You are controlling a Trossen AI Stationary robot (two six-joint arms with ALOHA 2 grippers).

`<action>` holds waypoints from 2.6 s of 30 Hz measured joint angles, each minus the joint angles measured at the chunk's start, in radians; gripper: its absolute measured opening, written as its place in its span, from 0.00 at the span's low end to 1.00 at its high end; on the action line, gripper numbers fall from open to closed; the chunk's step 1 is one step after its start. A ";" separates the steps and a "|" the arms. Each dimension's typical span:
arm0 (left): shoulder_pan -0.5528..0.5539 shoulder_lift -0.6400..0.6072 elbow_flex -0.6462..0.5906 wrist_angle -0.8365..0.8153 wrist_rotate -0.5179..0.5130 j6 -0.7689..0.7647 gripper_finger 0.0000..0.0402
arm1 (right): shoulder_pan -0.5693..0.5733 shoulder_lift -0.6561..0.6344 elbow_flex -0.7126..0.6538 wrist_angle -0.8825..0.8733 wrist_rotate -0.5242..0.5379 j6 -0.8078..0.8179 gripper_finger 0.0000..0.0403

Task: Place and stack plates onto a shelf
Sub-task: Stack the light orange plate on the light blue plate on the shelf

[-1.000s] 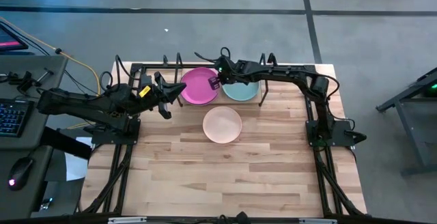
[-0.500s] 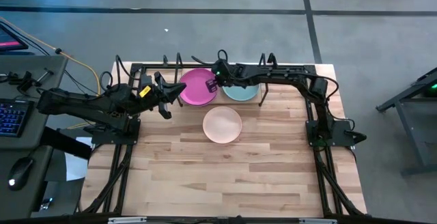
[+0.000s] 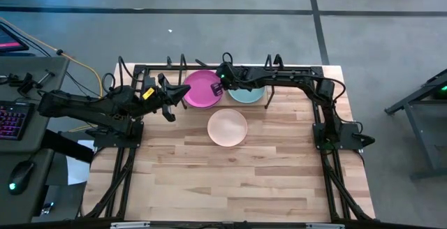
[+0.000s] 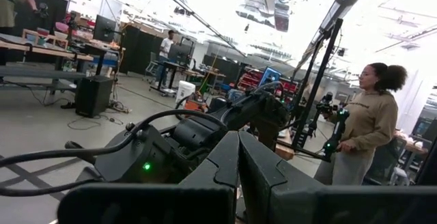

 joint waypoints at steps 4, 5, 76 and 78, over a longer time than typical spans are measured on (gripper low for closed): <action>0.000 0.000 0.000 0.000 0.000 0.000 0.00 | 0.000 0.000 0.000 0.000 -0.002 0.000 0.00; 0.000 0.000 0.000 0.000 0.000 0.000 0.00 | 0.000 0.000 0.000 0.000 -0.006 0.000 0.00; 0.000 0.000 0.000 -0.034 0.000 0.019 0.00 | 0.331 -1.025 -0.867 0.679 -0.139 -0.041 0.14; 0.000 0.000 0.000 -0.035 0.000 0.018 0.00 | 0.362 -0.977 -0.845 0.607 -0.136 -0.023 0.22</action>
